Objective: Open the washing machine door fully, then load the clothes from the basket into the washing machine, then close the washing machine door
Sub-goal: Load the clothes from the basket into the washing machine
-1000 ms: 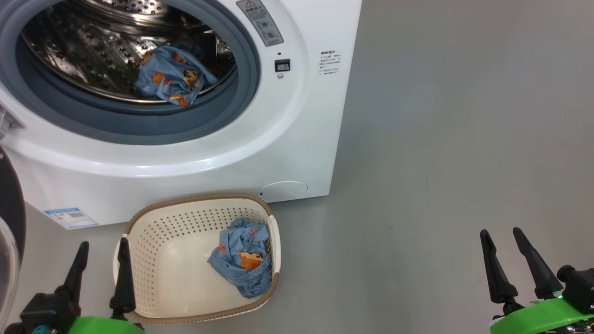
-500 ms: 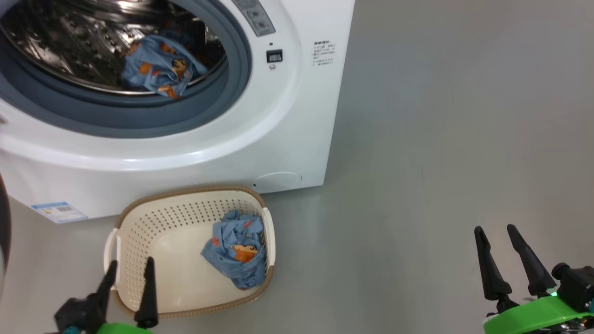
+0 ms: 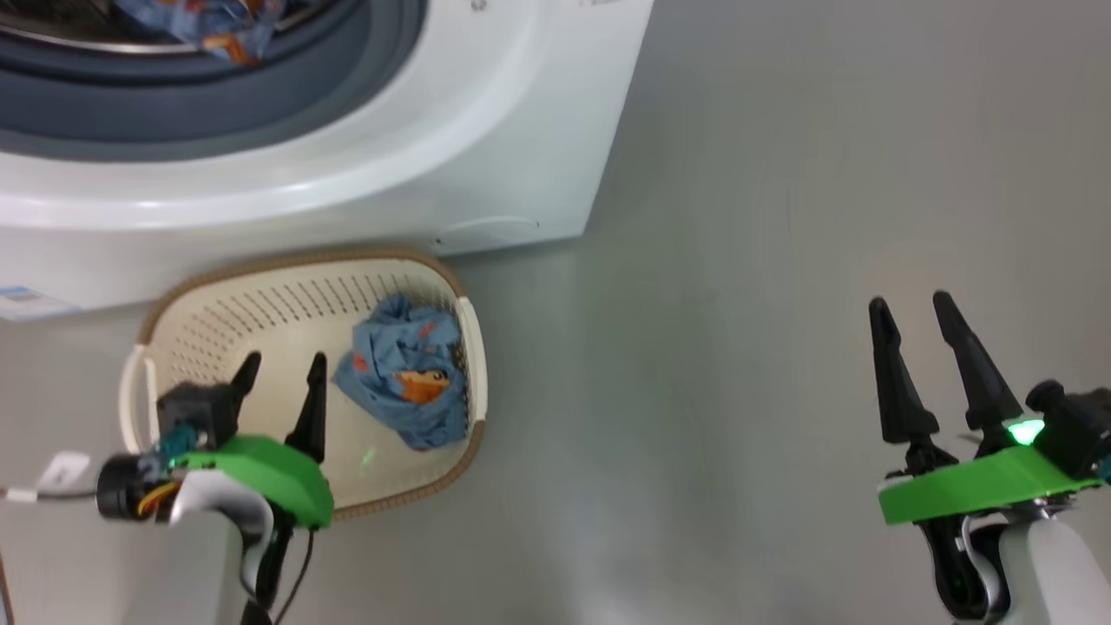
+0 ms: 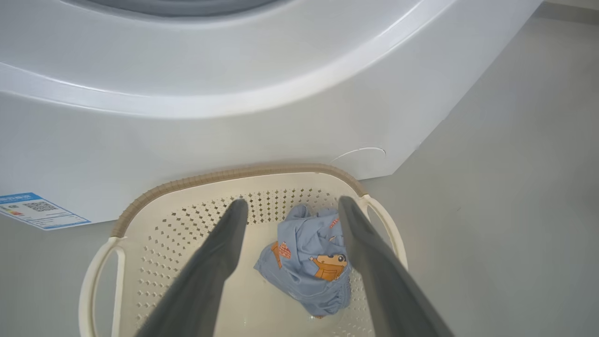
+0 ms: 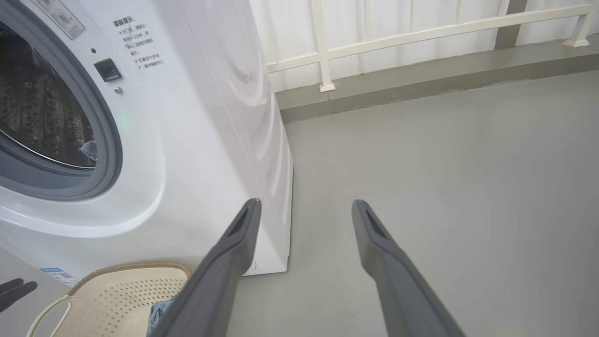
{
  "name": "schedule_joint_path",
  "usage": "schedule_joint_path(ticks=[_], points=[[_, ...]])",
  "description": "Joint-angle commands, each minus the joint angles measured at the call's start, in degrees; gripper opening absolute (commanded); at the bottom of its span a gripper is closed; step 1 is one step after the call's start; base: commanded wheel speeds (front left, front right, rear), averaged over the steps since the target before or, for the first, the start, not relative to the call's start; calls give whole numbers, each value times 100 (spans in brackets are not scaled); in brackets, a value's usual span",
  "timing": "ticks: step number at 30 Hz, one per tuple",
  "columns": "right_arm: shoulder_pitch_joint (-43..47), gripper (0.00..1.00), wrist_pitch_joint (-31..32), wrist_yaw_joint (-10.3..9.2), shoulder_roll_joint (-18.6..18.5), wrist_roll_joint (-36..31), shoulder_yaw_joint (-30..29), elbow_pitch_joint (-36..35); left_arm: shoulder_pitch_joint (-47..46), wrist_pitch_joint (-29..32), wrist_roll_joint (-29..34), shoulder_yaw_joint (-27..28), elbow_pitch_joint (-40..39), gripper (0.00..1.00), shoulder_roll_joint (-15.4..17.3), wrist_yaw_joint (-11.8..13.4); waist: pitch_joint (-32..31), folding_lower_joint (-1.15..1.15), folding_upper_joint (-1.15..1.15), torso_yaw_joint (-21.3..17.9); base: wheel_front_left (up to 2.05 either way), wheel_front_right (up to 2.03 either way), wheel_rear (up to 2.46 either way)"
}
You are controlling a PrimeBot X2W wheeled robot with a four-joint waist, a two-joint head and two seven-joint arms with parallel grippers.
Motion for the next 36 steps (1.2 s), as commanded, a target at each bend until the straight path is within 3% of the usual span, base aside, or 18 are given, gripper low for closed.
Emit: schedule_joint_path(ticks=[1, 9, 21, 36], points=[[-136, 100, -68, 16, 10, -25, 158, -160, -285, -37, -23, 21, 152, 100, 224, -13, 715, 0, 0, -200, 0, 0, 0], [-608, 100, -68, 16, 155, -7, 281, -195, -1471, -37, -308, -743, 1335, 100, 577, -14, 1501, 0, 0, -430, 0, 0, 0], [-998, 100, -68, 16, 246, 0, 479, -227, -2512, -37, -861, -1835, 2548, 100, 840, -15, 2185, 0, 0, -590, 0, 0, 0], [-1225, 100, -68, 16, 274, 17, 632, -295, -3237, -6, -1766, -3090, 2865, 100, 1096, -15, 2678, 0, 0, -816, 0, 0, 0]])
